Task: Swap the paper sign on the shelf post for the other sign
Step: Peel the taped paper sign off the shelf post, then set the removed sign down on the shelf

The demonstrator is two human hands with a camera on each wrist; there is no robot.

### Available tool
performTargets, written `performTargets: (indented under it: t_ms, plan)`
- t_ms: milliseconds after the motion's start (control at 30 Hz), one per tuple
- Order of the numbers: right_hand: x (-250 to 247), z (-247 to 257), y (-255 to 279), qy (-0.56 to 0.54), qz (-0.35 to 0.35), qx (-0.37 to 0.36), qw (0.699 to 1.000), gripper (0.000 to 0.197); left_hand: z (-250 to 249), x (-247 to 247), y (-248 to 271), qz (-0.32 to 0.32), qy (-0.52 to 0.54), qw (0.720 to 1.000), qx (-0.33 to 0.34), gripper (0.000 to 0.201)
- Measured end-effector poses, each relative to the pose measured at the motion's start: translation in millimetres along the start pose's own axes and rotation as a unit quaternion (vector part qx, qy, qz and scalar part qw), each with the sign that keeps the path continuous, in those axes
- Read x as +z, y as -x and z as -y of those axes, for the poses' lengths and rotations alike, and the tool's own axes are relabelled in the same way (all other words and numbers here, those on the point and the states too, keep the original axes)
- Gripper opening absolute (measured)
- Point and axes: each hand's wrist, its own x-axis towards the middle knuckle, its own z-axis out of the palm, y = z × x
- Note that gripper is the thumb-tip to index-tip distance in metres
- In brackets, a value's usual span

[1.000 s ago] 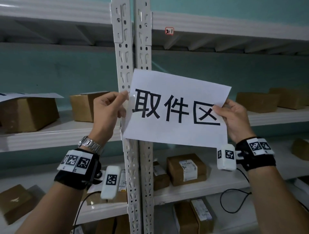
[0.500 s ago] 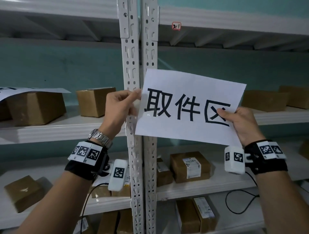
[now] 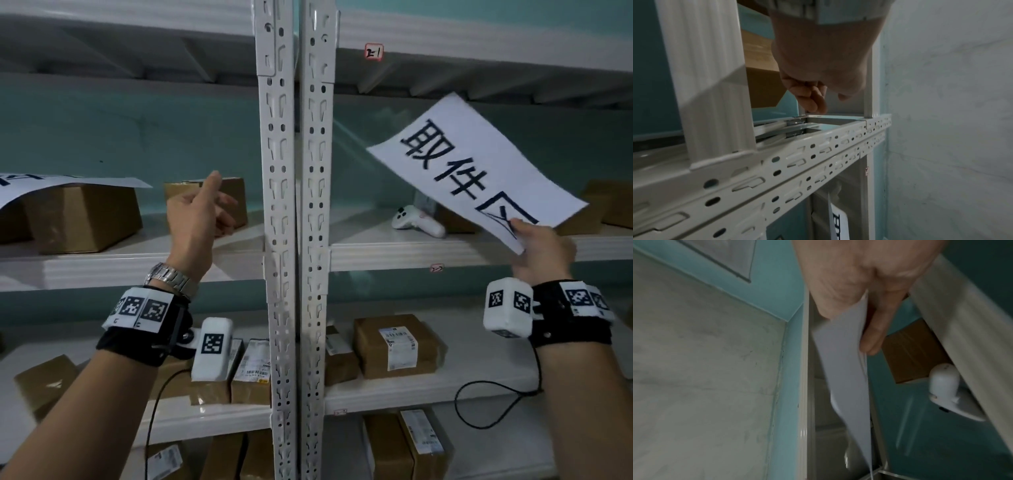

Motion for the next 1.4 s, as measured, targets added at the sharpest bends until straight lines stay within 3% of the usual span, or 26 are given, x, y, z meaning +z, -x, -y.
performTargets:
  t_ms: [67,167,300,400,533,600,667,767,933,1100,1233,1400]
  plan:
    - [7,0,-5,-0.015,-0.046,0.004,0.999,0.015,5,-9,-1,-0.002,-0.007,1.000,-0.004,0.044]
    - [24,-5,-13,-0.043,-0.052,-0.004,0.998,0.011,9,-23,0,-0.010,-0.012,1.000,-0.009,0.048]
    - [51,-8,-4,-0.072,-0.064,-0.024,0.995,0.024,10,-42,1,-0.035,-0.022,0.999,-0.016,0.045]
    - [70,-14,2,-0.101,-0.073,-0.032,0.992,0.021,9,-56,1,-0.056,-0.027,0.998,-0.024,0.042]
    - [87,-24,0,-0.151,-0.024,-0.023,0.988,0.029,11,-70,0,-0.067,-0.024,0.997,-0.032,0.041]
    - [94,-25,10,-0.126,-0.019,-0.038,0.991,0.011,13,-76,0,-0.076,-0.024,0.996,-0.035,0.042]
    - [98,-30,12,-0.103,-0.020,-0.034,0.994,0.018,16,-82,0,-0.081,-0.027,0.996,-0.041,0.043]
    - [99,-36,4,-0.091,-0.013,-0.042,0.995,0.006,20,-90,-1,-0.084,-0.030,0.995,-0.052,0.043]
    - [95,-43,7,-0.075,0.006,-0.020,0.997,0.037,23,-98,-1,-0.087,-0.028,0.994,-0.055,0.042]
    - [91,-57,3,-0.044,-0.018,-0.025,0.999,0.004,24,-100,-1,-0.089,-0.023,0.993,-0.068,0.041]
    - [91,-57,-17,-0.037,0.031,0.001,0.999,0.012,24,-104,-1,-0.087,-0.022,0.993,-0.073,0.042]
    - [86,-61,0,-0.061,0.048,-0.019,0.997,0.048,19,-114,-7,-0.121,0.005,0.990,-0.072,0.048]
